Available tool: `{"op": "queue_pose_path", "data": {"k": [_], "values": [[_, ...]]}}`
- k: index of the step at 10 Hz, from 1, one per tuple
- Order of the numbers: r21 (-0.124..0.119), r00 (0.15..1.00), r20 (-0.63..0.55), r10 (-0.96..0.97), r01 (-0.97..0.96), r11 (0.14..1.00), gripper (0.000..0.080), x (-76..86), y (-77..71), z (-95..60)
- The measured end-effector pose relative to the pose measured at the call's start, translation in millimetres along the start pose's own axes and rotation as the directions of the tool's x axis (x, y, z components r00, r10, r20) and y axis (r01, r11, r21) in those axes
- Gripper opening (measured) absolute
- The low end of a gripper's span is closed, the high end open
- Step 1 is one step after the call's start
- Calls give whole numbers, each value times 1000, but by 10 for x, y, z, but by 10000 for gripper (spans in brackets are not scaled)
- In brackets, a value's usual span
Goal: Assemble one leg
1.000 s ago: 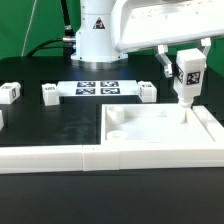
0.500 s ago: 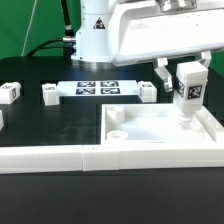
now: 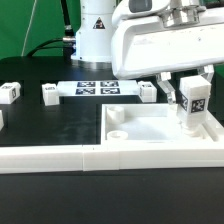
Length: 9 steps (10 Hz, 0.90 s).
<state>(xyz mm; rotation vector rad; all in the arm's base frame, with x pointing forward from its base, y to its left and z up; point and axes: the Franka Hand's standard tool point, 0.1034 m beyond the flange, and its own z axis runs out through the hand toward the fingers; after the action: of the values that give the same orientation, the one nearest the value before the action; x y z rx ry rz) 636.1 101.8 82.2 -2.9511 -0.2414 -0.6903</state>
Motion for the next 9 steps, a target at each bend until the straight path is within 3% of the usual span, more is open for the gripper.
{"op": "queue_pose_path", "data": {"k": [9], "values": [[-5,1000,-28,-5,5,1000,290,-44,-24,-8]]}}
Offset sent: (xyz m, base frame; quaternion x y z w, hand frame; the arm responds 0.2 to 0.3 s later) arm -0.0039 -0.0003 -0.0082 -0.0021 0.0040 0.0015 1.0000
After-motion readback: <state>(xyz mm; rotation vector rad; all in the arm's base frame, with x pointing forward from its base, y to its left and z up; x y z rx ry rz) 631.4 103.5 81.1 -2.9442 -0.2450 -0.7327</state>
